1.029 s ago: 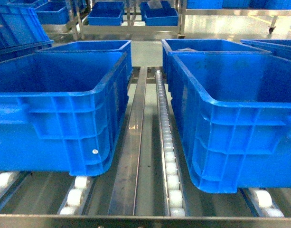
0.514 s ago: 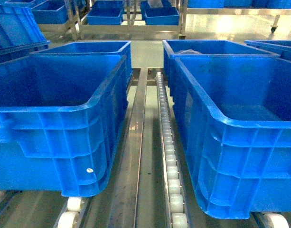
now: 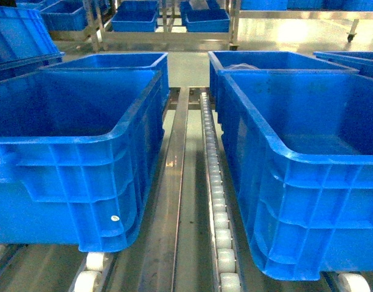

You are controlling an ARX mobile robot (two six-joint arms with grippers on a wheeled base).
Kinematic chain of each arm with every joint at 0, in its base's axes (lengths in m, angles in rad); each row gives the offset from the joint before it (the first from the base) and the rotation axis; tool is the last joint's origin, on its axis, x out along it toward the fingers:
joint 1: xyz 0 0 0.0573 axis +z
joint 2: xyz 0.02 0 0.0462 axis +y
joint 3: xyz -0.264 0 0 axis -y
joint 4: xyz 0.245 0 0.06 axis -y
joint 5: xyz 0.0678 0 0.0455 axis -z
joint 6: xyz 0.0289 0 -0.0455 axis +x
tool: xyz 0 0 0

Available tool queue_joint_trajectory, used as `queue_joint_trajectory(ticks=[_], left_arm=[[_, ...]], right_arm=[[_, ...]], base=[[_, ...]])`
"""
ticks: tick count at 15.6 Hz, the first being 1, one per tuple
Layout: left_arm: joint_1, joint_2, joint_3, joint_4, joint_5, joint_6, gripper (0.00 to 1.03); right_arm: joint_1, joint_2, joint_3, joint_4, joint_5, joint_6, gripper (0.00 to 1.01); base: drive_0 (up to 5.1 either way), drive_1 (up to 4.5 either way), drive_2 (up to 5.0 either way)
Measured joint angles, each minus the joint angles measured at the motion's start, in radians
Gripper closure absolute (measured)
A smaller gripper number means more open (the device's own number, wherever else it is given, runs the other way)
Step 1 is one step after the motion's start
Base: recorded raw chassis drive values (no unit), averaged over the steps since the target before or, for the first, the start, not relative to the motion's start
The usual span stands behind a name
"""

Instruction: Sort blue parts and orange caps into right shelf containers

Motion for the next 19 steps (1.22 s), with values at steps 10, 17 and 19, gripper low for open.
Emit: queue_joint_trajectory(ticks=[10,17,19], left_arm=[[0.0,0.0,0.0,0.0,0.0,0.0,0.61],[0.0,0.0,0.0,0.0,0.0,0.0,0.61],[-0.019,-0.015,-0.005,0.075,-0.048,0.008,0.61]], right_arm=[[0.0,0.0,0.0,0.0,0.0,0.0,0.56],[0.0,0.0,0.0,0.0,0.0,0.0,0.56],[-0.019,-0.005,-0.003,0.099,-0.065,-0.029,0.56]], base=[[0.0,0.0,0.0],[0.0,0.0,0.0],[0.0,0.0,0.0]])
